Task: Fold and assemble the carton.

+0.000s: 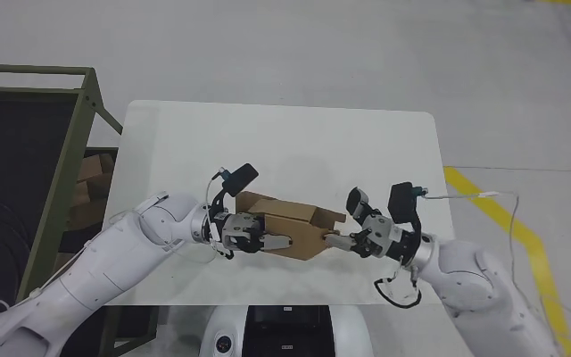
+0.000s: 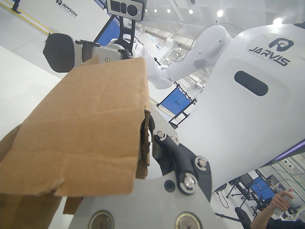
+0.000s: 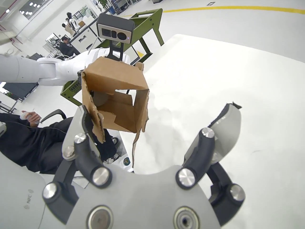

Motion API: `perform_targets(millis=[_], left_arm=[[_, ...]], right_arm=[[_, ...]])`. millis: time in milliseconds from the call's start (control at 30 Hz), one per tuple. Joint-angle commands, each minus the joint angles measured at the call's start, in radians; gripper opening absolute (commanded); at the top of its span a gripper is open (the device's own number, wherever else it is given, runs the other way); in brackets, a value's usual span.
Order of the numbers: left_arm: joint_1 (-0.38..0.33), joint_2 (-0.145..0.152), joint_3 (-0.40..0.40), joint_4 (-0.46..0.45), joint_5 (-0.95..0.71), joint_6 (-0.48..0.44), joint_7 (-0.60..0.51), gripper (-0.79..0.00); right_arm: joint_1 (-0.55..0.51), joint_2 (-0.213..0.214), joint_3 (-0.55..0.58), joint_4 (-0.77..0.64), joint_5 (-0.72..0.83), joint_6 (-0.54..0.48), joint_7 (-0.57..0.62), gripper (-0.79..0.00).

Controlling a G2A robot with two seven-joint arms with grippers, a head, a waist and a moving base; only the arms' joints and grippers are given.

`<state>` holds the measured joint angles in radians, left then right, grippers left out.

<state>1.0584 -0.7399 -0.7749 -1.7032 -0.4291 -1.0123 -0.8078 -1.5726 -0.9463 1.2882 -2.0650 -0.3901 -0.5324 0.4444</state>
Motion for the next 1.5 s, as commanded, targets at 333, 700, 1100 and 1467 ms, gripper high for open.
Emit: perform_targets(millis=[333, 700, 1100, 1467], left_arm=[[0.012, -0.004, -0.016, -0.005, 0.002, 0.0, 0.0, -0.785], [0.018, -0.005, -0.022, -0.007, 0.005, 0.0, 0.0, -0.785], [0.02, -0.006, -0.023, -0.008, 0.008, 0.0, 0.0, -0.785], [0.022, -0.005, -0.028, -0.005, 0.007, 0.0, 0.0, -0.785]], right_arm=[[0.051, 0.014, 0.028, 0.059, 0.397, 0.011, 0.267, 0.0], [0.122, 0.01, -0.013, 0.099, 0.463, 0.044, 0.354, -0.197], [0.144, 0.008, -0.028, 0.114, 0.497, 0.031, 0.389, -0.449], [0.155, 0.008, -0.04, 0.119, 0.521, 0.015, 0.427, -0.453]])
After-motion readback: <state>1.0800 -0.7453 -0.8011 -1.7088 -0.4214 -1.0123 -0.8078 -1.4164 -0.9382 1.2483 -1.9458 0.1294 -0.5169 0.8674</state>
